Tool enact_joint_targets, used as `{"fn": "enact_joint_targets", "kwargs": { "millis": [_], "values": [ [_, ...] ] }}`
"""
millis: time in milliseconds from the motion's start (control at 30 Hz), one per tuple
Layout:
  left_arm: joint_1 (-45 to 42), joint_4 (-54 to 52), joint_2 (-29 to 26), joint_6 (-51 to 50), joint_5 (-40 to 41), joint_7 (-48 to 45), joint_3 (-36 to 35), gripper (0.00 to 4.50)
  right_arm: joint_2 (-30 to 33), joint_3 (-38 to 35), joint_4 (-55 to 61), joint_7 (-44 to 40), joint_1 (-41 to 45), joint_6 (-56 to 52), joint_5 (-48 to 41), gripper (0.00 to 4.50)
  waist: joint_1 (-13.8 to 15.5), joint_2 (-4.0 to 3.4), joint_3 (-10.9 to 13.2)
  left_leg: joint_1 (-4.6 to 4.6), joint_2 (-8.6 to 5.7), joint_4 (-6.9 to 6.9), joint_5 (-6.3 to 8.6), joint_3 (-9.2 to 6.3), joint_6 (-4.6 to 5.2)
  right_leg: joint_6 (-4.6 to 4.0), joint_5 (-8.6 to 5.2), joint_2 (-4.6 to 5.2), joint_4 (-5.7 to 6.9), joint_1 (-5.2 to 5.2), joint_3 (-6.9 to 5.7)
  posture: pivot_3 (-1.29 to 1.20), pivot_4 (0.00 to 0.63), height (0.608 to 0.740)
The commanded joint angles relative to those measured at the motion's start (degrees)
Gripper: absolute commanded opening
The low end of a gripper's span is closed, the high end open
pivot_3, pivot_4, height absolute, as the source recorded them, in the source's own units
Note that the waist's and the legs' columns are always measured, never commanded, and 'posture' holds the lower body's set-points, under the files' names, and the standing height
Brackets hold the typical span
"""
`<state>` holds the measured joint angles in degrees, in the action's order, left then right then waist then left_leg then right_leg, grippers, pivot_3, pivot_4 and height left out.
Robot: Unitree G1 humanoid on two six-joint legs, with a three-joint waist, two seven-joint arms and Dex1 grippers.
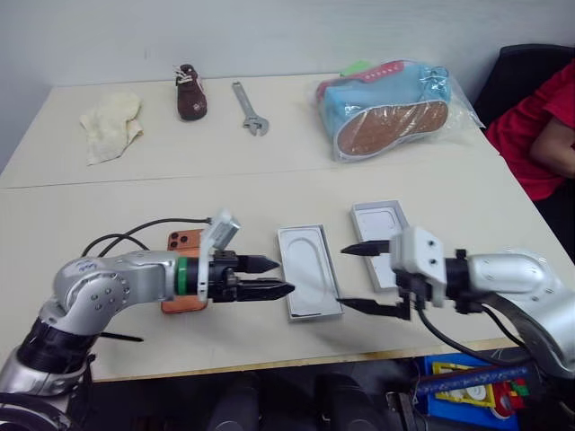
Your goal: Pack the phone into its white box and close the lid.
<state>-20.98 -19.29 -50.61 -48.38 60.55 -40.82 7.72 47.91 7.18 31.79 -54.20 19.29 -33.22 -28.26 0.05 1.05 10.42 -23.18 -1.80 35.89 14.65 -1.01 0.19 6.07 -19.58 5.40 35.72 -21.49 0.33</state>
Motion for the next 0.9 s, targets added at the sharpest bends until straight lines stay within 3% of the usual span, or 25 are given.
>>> {"fn": "enact_joint_targets", "kwargs": {
  "millis": [33,300,433,600,767,900],
  "values": [
    [3.23,0.71,-2.53,17.30,-15.37,-10.81,-1.60,4.50,-3.04,7.75,-4.47,0.64,7.01,0.05,6.59,2.68,-0.29,0.00,0.00,0.00,0.01,-0.01,0.02,0.01,0.03,0.01,0.00,0.01,-0.05,-0.01,0.02,0.00,0.150,0.740],
    [6.22,1.17,-0.25,22.59,-22.53,-14.56,-4.07,4.50,-6.92,24.14,-18.68,-0.45,14.21,14.87,28.42,0.04,-0.04,-0.01,0.01,-0.16,-0.03,-0.09,0.27,0.00,0.31,-0.01,0.00,0.11,-0.23,-0.10,-0.02,0.00,0.150,0.740],
    [7.19,0.71,0.56,22.05,-24.05,-14.73,-4.95,4.50,-3.65,25.13,-21.67,-3.62,15.27,22.57,34.78,0.04,-0.20,-0.02,0.01,-0.17,-0.05,0.10,0.38,0.07,0.37,0.01,0.01,0.10,-0.16,-0.09,-0.07,0.00,0.150,0.740],
    [8.40,0.47,1.24,22.42,-25.71,-14.88,-5.25,4.50,-1.36,22.96,-21.69,-7.51,15.95,25.12,36.08,0.04,-0.21,-0.02,0.01,-0.10,-0.01,0.14,0.38,0.08,0.37,0.03,0.01,0.06,-0.06,-0.05,-0.10,0.00,0.150,0.740],
    [8.38,-0.08,2.50,21.92,-26.39,-14.46,-5.13,4.50,-8.05,20.45,-20.51,-8.04,16.91,19.03,31.33,0.04,-0.39,-0.02,0.02,-0.07,0.03,0.18,0.39,0.03,0.45,0.03,0.02,0.05,0.14,-0.06,-0.14,0.00,0.150,0.740],
    [8.37,-0.23,3.19,21.00,-26.37,-14.74,-5.31,4.50,-10.72,21.08,-24.20,-6.76,19.05,19.70,34.29,0.04,-0.44,-0.05,0.03,-0.06,0.07,0.18,0.30,0.03,0.31,0.03,0.01,0.00,0.22,-0.11,-0.14,0.00,0.150,0.740]
  ]
}}
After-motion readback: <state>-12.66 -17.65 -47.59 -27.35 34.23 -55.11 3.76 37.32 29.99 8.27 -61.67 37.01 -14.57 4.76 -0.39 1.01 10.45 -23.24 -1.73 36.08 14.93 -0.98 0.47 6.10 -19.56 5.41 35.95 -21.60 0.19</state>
